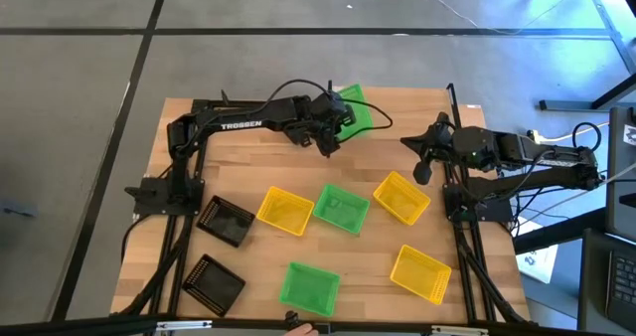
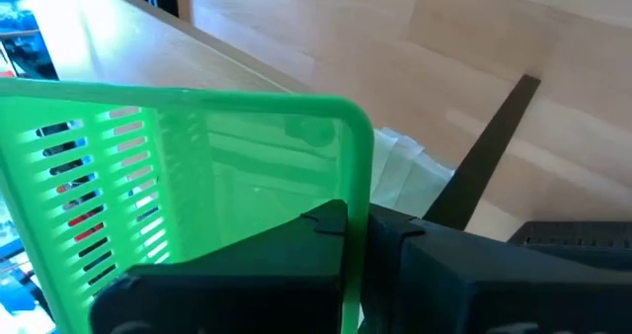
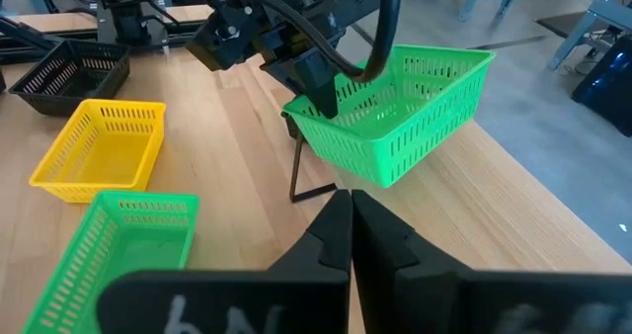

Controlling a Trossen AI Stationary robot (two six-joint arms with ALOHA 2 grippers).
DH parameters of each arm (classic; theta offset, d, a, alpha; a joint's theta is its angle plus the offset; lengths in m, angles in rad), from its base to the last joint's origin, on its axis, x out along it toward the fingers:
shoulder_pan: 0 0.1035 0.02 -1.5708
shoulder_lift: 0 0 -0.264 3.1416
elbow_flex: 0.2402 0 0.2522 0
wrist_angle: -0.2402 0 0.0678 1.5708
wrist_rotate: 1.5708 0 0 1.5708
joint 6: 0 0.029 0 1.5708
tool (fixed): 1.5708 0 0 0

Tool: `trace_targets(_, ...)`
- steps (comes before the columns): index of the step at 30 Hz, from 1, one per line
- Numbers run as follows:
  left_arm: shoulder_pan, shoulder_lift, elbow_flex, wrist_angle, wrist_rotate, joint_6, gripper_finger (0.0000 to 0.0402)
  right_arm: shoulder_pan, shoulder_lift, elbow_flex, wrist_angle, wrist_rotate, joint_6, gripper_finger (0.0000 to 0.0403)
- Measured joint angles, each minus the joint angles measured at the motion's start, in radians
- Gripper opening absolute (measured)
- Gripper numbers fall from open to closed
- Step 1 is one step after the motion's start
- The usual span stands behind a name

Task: Stack baskets on shelf by color
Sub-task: Put the top green bin on the shelf

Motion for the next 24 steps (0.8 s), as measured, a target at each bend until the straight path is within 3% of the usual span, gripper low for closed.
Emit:
trace_targets(15, 0.013, 0.000, 0.000, 0.012, 0.000, 0.008, 0.0064, 0.000, 0.000, 0.000, 0.000, 0.000, 0.000, 0.0001)
trace_targets(24, 0.003, -0.002, 0.000, 0.067, -0.138, 0.008, 0.0065, 0.000, 0.000, 0.000, 0.000, 0.000, -0.001, 0.0000)
